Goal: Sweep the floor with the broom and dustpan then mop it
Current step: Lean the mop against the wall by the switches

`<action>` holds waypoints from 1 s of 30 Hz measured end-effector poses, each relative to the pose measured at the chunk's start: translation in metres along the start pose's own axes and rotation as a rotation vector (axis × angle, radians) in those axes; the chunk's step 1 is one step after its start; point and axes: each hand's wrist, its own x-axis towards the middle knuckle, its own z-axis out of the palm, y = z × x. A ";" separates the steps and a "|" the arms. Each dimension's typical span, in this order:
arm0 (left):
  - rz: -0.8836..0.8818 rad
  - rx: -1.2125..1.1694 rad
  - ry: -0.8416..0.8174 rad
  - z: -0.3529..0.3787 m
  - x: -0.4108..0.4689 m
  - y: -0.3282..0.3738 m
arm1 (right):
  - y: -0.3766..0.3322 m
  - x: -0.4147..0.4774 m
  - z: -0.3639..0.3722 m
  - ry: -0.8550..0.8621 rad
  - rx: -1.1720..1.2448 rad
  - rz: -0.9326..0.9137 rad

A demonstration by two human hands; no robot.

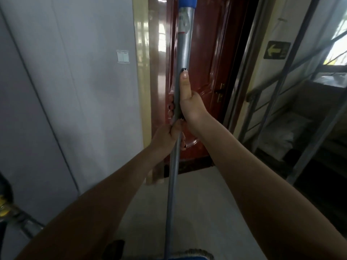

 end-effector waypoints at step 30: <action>-0.322 -0.208 0.098 -0.174 0.358 -0.246 | 0.137 0.426 0.207 -0.201 0.022 -0.027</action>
